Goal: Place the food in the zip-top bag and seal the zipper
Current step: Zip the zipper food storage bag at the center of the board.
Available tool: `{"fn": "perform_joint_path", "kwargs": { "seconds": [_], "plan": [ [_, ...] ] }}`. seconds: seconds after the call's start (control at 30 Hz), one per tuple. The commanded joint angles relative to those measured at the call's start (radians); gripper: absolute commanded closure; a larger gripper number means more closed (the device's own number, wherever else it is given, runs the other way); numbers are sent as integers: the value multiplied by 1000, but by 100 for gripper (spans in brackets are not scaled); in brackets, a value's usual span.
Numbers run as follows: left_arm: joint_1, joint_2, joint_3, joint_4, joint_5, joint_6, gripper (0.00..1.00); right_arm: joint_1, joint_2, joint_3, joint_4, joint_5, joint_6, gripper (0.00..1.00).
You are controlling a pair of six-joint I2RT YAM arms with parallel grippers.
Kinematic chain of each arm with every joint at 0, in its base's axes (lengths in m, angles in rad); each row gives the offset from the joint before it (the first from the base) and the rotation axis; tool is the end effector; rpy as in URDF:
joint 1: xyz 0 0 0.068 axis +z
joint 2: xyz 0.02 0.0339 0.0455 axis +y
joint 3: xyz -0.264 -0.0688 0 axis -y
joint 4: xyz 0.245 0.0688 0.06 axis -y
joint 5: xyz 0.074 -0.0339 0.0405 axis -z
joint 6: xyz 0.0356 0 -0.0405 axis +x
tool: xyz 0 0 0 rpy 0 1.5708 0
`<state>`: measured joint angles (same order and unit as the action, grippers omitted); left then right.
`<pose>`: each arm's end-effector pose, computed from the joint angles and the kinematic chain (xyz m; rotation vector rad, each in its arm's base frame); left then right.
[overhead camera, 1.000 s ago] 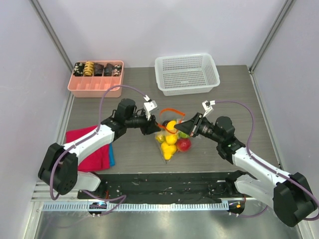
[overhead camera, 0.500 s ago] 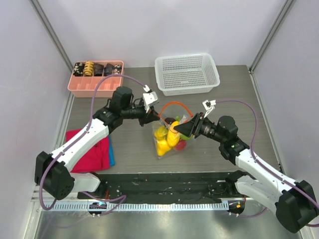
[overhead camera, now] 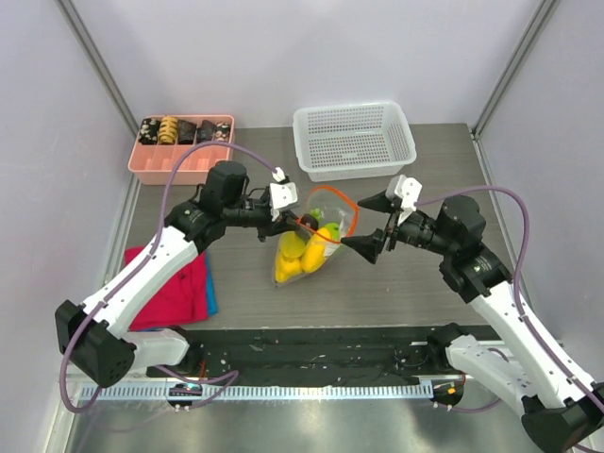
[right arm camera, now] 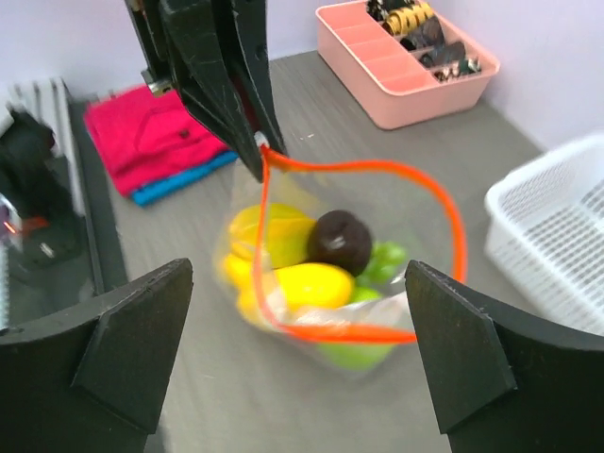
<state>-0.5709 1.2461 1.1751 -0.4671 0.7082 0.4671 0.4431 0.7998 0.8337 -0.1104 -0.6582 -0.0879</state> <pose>0.2157 -0.1660 0.3544 1.3699 1.5435 -0.8051 0.1539 0.0972 0.3633 -0.9170 1.4247 0.8074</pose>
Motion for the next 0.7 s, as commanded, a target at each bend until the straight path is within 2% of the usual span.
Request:
{"fn": "perform_joint_path", "kwargs": {
  "seconds": [0.0, 0.07, 0.1, 0.23, 0.43, 0.67],
  "plan": [
    [-27, -45, 35, -33, 19, 56, 100, 28, 102, 105, -41, -109, -424, 0],
    [-32, -50, 40, -34, 19, 59, 100, 74, 156, 142, -61, -106, -517, 0],
    [-33, -50, 43, -34, 17, 58, 100, 89, 170, 148, -64, -98, -615, 0],
    [-38, -57, 51, -47, 17, 64, 100, 150, 239, 139, -23, -89, -774, 0],
    [-53, -70, 54, -64, 8, 79, 100, 218, 331, 169, 6, -93, -912, 0],
    [-75, -89, 54, -100, 10, 116, 100, 233, 443, 225, -21, -37, -1053, 2]
  ]
}}
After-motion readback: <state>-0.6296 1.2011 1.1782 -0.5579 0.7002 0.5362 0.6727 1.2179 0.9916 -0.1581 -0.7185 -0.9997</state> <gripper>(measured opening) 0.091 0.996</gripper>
